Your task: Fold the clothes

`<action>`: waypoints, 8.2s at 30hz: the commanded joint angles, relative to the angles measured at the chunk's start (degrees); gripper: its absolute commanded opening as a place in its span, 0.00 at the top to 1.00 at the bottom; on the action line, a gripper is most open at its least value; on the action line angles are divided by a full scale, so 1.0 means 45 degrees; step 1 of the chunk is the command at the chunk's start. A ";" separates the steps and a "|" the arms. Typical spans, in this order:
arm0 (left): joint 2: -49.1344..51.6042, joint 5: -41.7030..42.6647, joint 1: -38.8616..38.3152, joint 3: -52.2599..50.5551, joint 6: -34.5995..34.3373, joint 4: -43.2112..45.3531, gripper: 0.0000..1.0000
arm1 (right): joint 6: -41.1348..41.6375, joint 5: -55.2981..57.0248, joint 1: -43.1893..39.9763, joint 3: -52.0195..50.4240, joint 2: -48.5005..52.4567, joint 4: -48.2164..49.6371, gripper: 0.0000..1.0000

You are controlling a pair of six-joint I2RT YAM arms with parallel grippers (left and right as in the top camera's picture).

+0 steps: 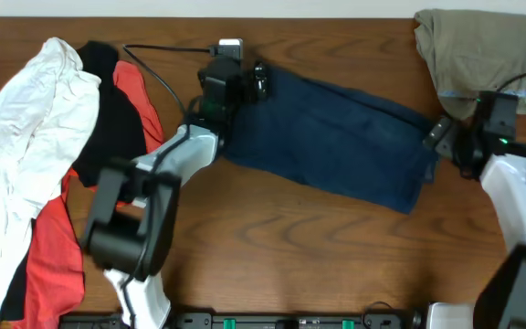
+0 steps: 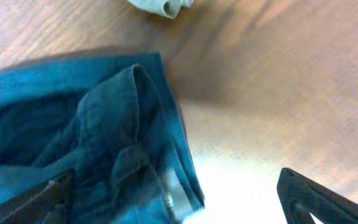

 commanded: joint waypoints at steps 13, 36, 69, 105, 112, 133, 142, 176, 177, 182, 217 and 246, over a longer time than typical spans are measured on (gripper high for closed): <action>-0.4265 -0.0189 0.0316 0.0219 0.1370 -0.4294 0.02 | -0.2069 -0.1287 -0.0583 -0.0029 0.2050 0.0452 0.01; -0.4323 -0.0189 0.0301 0.0282 0.2317 -0.5319 0.02 | -0.3730 -0.4294 -0.0714 -0.0219 0.0019 -0.2030 0.01; -0.3711 -0.0189 0.0306 0.0277 0.2322 -0.5654 0.02 | -0.0418 -0.6285 -0.0019 -0.3905 0.2361 0.6790 0.46; -0.3390 0.4255 0.0933 0.0801 0.3172 -0.7490 0.02 | -0.4653 -0.3483 -0.2191 0.6965 0.1855 -0.7864 0.99; -0.3390 0.4255 0.0933 0.0801 0.3172 -0.7509 0.02 | -0.3691 -0.2346 -0.0539 0.6965 0.1948 -0.7524 0.99; -0.2642 0.4255 -0.0738 0.0763 0.4425 -0.7223 0.02 | -0.2531 -0.2171 -0.0758 0.6188 0.1948 -0.7893 0.99; -0.2127 0.4245 -0.0806 0.0763 0.4711 -0.6985 0.02 | -0.2200 -0.1617 -0.1836 0.3123 0.1948 -0.6887 0.16; -0.2127 0.4240 -0.0806 0.0763 0.4794 -0.6761 0.02 | -0.2968 -0.2050 -0.4041 -0.1821 0.1948 0.0452 0.15; -0.2127 0.4240 -0.0806 0.0763 0.4794 -0.6800 0.02 | -0.2968 -0.2205 -0.4022 -0.2040 0.1953 0.0709 0.17; -0.2127 0.4240 -0.0806 0.0763 0.4794 -0.6907 0.02 | -0.2754 -0.2875 -0.3789 -0.2749 0.2259 0.1549 0.22; -0.2127 0.3944 -0.0384 0.0763 0.4789 -0.6994 0.02 | -0.3036 -0.8048 -0.3483 0.1083 0.2200 -0.0534 0.99; -0.2127 0.3920 0.0277 0.0763 0.4439 -0.7014 0.02 | -0.2200 -0.2560 0.3876 0.6154 0.2511 -0.5663 0.99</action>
